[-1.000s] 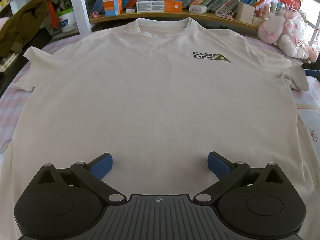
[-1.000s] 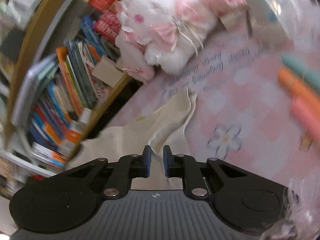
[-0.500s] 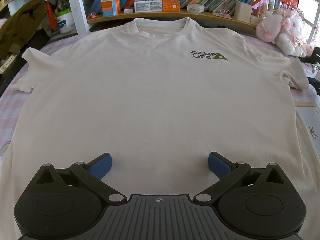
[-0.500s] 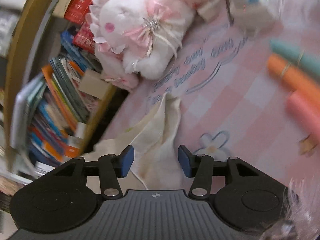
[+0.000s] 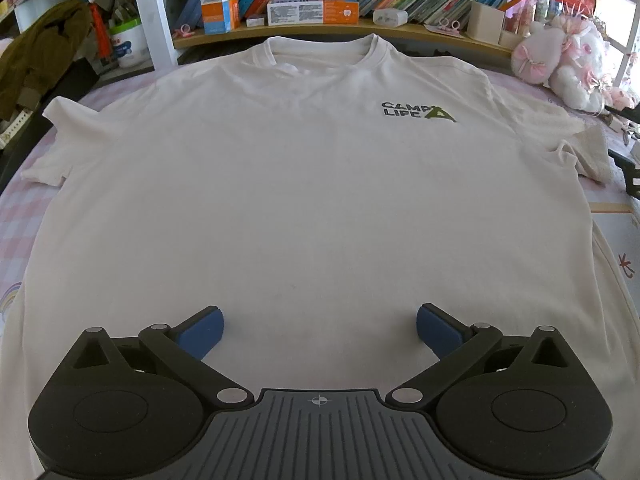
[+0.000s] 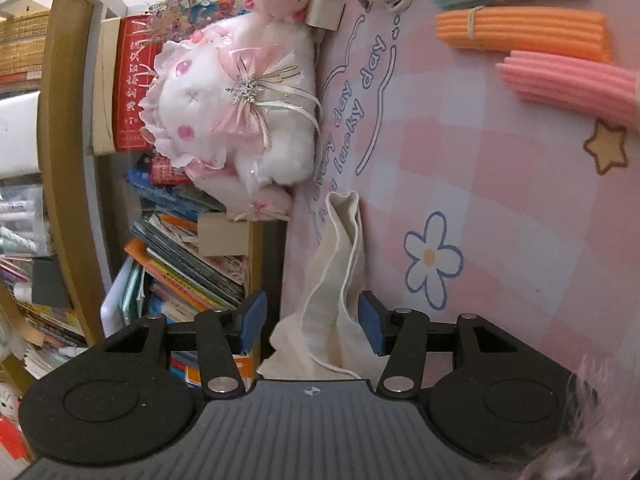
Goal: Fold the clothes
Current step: 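Fold the held sleeve over the shirt body toward the collar and release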
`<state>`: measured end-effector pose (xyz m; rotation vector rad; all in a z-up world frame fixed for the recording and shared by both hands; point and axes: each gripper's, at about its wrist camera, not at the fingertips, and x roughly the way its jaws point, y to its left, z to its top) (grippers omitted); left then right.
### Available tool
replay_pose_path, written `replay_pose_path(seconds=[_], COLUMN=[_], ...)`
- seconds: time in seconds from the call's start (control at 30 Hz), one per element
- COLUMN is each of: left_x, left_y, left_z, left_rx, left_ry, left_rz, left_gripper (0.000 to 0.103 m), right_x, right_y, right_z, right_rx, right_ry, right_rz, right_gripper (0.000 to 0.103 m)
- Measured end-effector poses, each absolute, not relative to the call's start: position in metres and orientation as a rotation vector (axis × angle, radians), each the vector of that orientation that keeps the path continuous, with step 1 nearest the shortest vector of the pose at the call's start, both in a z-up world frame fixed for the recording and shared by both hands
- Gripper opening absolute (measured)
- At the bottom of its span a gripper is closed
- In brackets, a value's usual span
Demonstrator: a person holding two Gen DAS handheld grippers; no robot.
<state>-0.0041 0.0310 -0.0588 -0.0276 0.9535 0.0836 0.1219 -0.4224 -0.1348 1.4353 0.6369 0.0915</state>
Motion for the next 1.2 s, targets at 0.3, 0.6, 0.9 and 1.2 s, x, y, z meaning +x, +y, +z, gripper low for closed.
replay_pose_path(seconds=[0.3, 0.6, 0.9, 1.2], left_x=[-0.005, -0.007, -0.009, -0.017], left_y=[0.029, 0.033, 0.039, 0.044], left_z=[-0.059, -0.060, -0.062, -0.064], left_rx=[-0.030, -0.013, 0.030, 0.072], left_ry=[0.944, 0.922, 0.905, 0.880], left_rz=[0.090, 0.054, -0.037, -0.130], left_gripper=[0.103, 0.103, 0.103, 0.103], right_x=[0.154, 0.160, 0.163, 0.145], right_y=[-0.387, -0.349, -0.181, -0.142], right_z=[-0.093, -0.040, 0.002, -0.030], right_rx=[0.920, 0.590, 0.030, 0.266], right_ry=[0.880, 0.785, 0.722, 0.864], right_rz=[0.053, 0.087, 0.309, 0.549], right_gripper=[0.018, 0.005, 0.007, 0.045])
